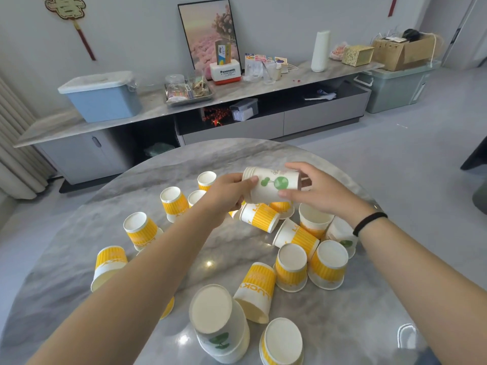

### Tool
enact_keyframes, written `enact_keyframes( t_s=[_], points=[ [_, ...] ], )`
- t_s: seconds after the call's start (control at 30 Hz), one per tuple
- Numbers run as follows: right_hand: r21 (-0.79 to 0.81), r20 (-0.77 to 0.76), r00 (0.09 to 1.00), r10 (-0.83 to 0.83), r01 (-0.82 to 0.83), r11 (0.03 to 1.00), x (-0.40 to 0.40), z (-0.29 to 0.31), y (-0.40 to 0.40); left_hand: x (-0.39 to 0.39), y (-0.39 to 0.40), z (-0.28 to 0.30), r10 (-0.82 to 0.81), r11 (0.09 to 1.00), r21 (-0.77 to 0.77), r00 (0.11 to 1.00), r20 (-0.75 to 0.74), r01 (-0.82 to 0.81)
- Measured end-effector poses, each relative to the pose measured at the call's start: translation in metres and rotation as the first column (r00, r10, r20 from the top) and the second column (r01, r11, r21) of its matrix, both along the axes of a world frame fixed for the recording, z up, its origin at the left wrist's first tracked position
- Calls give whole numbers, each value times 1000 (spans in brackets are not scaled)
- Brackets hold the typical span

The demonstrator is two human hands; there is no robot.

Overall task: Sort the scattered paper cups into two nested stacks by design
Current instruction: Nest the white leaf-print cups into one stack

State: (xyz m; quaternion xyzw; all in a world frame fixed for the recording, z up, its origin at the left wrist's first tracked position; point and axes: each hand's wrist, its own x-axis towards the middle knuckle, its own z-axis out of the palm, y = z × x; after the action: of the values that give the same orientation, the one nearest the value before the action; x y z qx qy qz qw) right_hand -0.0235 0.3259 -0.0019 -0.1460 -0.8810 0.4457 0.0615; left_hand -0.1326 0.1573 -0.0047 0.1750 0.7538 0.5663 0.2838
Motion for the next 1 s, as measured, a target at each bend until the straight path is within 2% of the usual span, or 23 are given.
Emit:
enact_keyframes(
  t_s=[0.07,0.13,0.17,0.2,0.27,0.37,0.4,0.47,0.67,0.87,1.0],
  points=[
    [-111,6,1000,-14,15,994,3,5,7,1,2,-1,60,996,64,995,81,-65],
    [-200,-4,998,-55,53,978,5,7,10,5,5,-2,107,991,69,992,60,-111],
    [-196,-8,996,-92,89,977,5,8,12,6,6,-3,132,989,66,991,35,-134],
    [-145,-5,990,-139,137,980,6,7,15,8,7,-3,153,986,62,988,19,-154],
    [68,42,979,-200,197,978,8,0,23,10,8,-5,171,984,41,985,-6,-171],
    [424,359,899,-251,82,902,19,-14,40,14,10,-8,144,989,-15,988,-64,-145],
    [472,445,854,-269,31,881,23,-18,42,15,11,-9,136,990,-29,988,-73,-138],
    [485,516,813,-271,-16,875,28,-28,43,18,14,-11,137,988,-57,987,-78,-142],
    [511,507,821,-261,-43,858,35,-35,41,25,11,-9,104,991,-82,992,-71,-110],
    [474,383,874,-301,94,876,53,2,43,35,-10,7,152,985,-71,983,-98,-160],
    [263,240,937,-253,188,946,74,37,32,51,-29,26,216,975,-33,969,-122,-221]
  ],
)
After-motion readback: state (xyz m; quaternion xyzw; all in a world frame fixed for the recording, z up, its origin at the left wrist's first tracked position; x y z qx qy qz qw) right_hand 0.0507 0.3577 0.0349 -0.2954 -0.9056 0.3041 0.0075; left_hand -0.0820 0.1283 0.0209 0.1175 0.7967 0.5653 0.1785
